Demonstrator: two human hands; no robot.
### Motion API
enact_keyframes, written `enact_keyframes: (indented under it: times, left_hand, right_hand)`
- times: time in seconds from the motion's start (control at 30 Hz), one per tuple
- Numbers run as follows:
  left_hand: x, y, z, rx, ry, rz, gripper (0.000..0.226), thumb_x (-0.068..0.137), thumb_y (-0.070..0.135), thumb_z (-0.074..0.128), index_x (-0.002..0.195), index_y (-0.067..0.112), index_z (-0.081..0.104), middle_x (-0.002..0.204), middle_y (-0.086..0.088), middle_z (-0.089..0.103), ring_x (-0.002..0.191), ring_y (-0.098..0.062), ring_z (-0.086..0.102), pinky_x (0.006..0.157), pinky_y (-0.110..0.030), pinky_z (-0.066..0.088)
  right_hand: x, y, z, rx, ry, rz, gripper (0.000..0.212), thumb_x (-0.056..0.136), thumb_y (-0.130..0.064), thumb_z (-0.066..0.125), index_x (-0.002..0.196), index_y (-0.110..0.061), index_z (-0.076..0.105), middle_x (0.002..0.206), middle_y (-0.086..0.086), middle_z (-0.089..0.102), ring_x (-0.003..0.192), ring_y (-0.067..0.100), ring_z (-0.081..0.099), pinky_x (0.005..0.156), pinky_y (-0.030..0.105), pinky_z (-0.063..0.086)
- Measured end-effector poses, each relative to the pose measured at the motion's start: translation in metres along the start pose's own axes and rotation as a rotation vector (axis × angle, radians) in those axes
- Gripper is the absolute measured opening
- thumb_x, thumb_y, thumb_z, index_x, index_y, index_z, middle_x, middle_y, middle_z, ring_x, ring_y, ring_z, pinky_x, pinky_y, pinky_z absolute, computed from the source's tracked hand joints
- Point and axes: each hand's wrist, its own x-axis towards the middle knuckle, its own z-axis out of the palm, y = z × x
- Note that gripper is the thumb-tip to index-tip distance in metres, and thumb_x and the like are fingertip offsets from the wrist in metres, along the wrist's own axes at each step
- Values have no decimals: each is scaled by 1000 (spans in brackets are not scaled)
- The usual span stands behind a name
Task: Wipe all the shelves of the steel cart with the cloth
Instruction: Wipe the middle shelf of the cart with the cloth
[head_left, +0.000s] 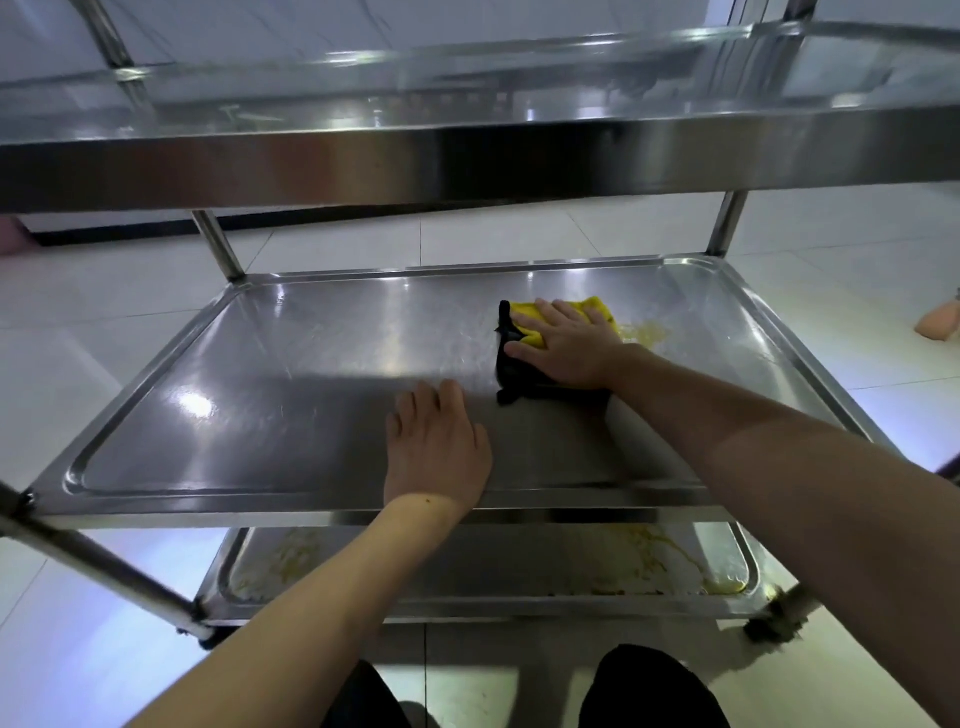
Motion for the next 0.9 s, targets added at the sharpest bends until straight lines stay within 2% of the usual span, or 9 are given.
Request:
enact_keyframes:
  times: [0.2,0.33,0.43,0.6,0.77,0.9]
  left_hand:
    - [1,1,-1,-29,49,-1,15,90,28,34,100,18,38,103,-9,45,94,-30,41,83,-45,39]
    - [2,2,-2,-67,35,-39,15,92,28,38,102,17,39,104,-10,46,96,-29,41,83,-44,38]
    - [3,4,-2,-35,48,-47,17,92,27,41,104,16,40,105,-11,47,97,-30,42,82,-43,37]
    - [4,3,0,-14,80,-65,17,90,26,44,102,14,42,103,-13,49,96,-32,43,76,-41,29]
    - [2,5,-1,18,58,-61,17,91,26,45,102,14,42,103,-14,50,96,-33,44,77,-43,32]
    - [2,4,0,37,52,-30,17,90,28,43,101,15,41,103,-13,48,96,-32,43,76,-41,29]
  right_hand:
    - [-11,-4,3,-26,16,-3,77,96,-81,15,164,-45,11,175,-1,4,161,22,3,126,58,1]
    - [-44,-12,3,-18,5,-35,70,101,-74,17,164,-44,12,175,0,4,161,21,2,126,54,3]
    - [-76,-18,4,-12,-15,-52,68,101,-72,18,164,-46,9,175,-3,0,161,18,-2,127,52,-1]
    - [-118,-26,9,20,-37,-90,70,100,-73,20,164,-47,5,175,-6,-6,160,15,-7,128,50,-7]
    - [-141,-30,11,31,-46,-116,73,98,-77,16,163,-49,2,174,-7,-11,160,14,-13,128,49,-8]
    - [-137,-28,12,48,-17,-108,73,96,-81,17,162,-51,5,174,-9,-8,160,12,-10,128,48,-8]
